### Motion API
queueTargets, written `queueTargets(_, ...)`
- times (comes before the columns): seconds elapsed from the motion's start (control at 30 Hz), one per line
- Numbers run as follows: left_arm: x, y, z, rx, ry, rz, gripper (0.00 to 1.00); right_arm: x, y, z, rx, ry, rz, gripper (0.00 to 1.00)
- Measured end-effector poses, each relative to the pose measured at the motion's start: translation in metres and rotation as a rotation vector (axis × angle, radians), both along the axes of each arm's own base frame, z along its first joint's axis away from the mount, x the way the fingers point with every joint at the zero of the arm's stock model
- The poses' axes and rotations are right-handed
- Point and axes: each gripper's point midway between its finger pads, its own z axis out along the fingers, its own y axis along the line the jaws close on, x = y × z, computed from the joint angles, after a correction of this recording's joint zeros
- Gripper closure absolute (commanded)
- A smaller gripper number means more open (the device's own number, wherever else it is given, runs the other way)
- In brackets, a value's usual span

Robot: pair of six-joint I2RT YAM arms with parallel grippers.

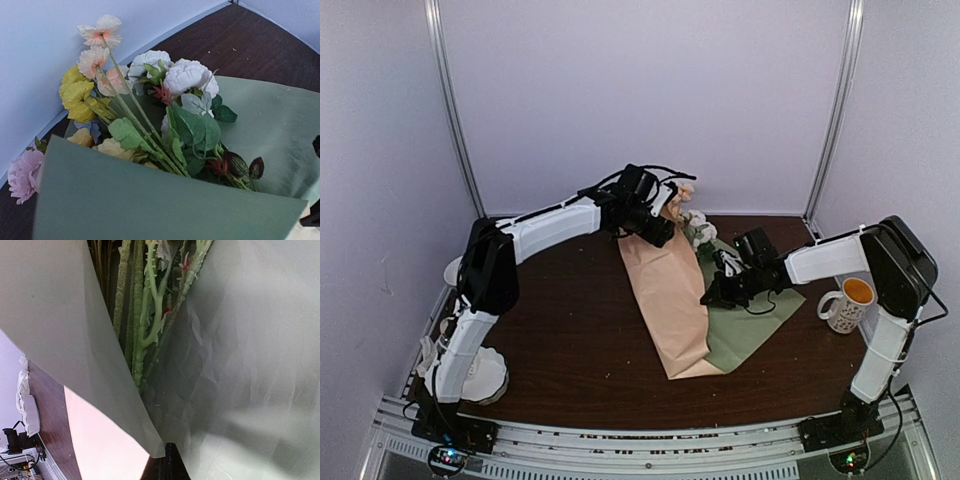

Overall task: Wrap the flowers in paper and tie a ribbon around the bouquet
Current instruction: Press the fold line on the 2/3-folded wrapping paper.

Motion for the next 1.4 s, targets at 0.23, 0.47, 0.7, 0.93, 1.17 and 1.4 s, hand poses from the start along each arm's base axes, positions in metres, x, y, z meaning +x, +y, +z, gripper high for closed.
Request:
queueTargets(0.23,0.022,-0.012,-0.03,-0.012,-0.01,0.037,0.26,-0.006,0.001,-0.002,0.005,0.016,0.026,1.0)
queueTargets(0.47,0.018,-0.022,-0.052,-0.011,0.014,0.029,0.23,-0.015,-0.001,-0.009,-0.004,0.047,0.038,1.0)
queueTargets(0.7,0.002,-0.04,-0.053,-0.008,0.012,-0.006,0.23,-0.028,-0.006,-0.013,-0.009,0.072,0.05,1.0)
queueTargets(0.93,-0.014,-0.043,-0.048,0.013,0.02,-0.053,0.33,-0.023,-0.016,-0.013,-0.013,0.072,0.033,1.0)
queueTargets(1.17,-0.094,-0.032,-0.004,0.13,-0.034,-0.241,0.5,-0.01,-0.02,-0.012,-0.007,0.069,0.011,1.0)
queueTargets(1.4,-0.214,-0.08,-0.004,0.19,-0.062,-0.586,0.56,-0.007,-0.019,-0.023,-0.008,0.085,0.006,1.0)
